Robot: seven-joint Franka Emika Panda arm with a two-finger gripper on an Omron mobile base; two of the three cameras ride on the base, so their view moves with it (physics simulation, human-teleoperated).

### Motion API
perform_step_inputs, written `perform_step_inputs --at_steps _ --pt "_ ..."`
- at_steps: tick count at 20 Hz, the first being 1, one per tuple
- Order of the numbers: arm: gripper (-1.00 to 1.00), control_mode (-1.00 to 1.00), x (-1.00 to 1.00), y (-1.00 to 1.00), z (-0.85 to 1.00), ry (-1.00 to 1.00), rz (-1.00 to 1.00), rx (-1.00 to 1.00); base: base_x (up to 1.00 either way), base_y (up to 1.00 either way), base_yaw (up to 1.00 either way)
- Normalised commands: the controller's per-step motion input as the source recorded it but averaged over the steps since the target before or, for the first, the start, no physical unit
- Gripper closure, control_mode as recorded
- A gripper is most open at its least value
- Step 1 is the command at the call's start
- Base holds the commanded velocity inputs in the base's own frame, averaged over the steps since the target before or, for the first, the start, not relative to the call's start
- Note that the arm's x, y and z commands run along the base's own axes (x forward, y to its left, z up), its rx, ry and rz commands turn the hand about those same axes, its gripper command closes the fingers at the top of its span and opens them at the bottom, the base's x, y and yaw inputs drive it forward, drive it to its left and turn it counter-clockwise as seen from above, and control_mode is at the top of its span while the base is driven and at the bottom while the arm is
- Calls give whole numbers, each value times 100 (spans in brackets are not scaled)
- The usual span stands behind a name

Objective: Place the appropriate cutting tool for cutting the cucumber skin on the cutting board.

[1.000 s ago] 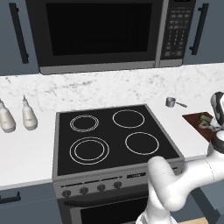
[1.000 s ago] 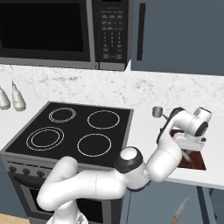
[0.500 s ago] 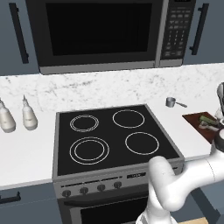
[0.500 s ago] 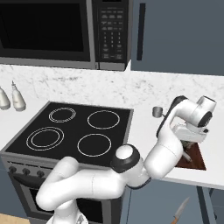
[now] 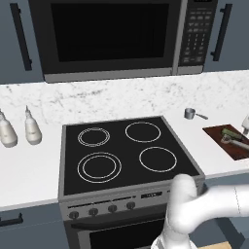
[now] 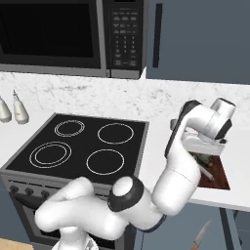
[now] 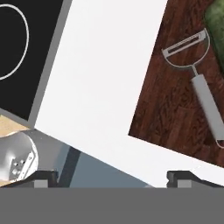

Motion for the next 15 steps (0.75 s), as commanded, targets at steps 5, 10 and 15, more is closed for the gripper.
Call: perform_step_inputs --at_steps 5,10,15 --pt "-100 -100 -100 100 0 -31 -13 -21 0 0 0" --pt "-100 -100 -86 96 28 -17 -12 -20 0 0 0" --pt "-100 -100 -99 63 61 -7 -14 -10 0 0 0"
